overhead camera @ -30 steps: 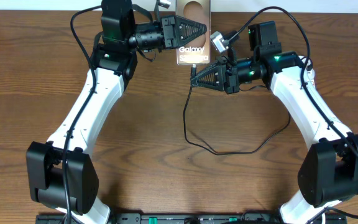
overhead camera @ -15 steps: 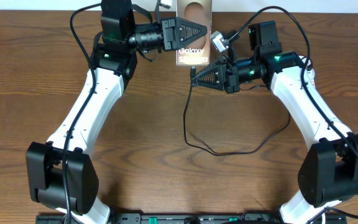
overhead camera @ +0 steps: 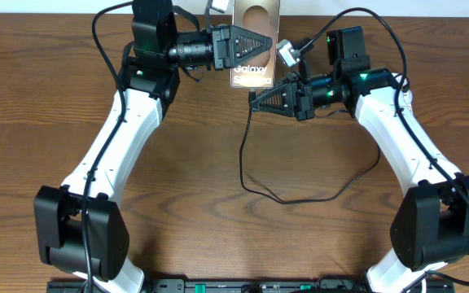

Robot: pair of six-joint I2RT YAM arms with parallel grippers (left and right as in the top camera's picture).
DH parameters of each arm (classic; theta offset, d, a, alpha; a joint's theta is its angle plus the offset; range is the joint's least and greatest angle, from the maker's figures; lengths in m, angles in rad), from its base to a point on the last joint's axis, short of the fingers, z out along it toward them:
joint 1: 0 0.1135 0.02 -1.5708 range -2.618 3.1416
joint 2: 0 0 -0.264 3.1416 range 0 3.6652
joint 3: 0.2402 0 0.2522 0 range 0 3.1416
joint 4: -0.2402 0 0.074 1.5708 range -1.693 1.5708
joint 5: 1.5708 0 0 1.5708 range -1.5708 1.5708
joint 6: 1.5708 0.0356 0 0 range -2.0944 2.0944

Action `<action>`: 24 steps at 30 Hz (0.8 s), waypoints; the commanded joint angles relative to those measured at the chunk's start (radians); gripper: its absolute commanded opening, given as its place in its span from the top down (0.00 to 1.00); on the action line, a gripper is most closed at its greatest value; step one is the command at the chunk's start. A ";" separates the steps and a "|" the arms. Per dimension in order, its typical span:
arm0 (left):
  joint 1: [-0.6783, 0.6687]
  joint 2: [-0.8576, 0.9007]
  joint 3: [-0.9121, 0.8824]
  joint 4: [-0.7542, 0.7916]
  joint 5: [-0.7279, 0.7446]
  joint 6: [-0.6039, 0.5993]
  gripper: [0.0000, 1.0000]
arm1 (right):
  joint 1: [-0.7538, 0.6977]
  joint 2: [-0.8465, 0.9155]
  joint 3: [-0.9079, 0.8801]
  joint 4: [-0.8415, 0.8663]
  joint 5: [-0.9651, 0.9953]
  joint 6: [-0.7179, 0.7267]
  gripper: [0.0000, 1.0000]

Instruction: Plug charger to phone and switch on socket

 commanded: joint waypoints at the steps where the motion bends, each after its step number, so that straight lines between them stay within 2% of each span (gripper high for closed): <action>1: -0.013 -0.038 0.016 0.001 0.077 0.018 0.93 | -0.027 0.005 0.006 0.010 -0.026 0.022 0.99; 18: 0.043 -0.038 0.016 -0.001 -0.002 0.016 0.93 | -0.007 0.005 0.005 -0.043 0.097 0.017 0.99; 22: 0.076 -0.038 0.016 -0.075 -0.039 0.017 0.92 | 0.007 0.005 0.005 -0.046 0.114 0.017 0.99; 24: 0.099 -0.038 0.016 -0.184 -0.092 0.040 0.93 | 0.015 0.005 0.005 -0.047 0.114 0.017 0.99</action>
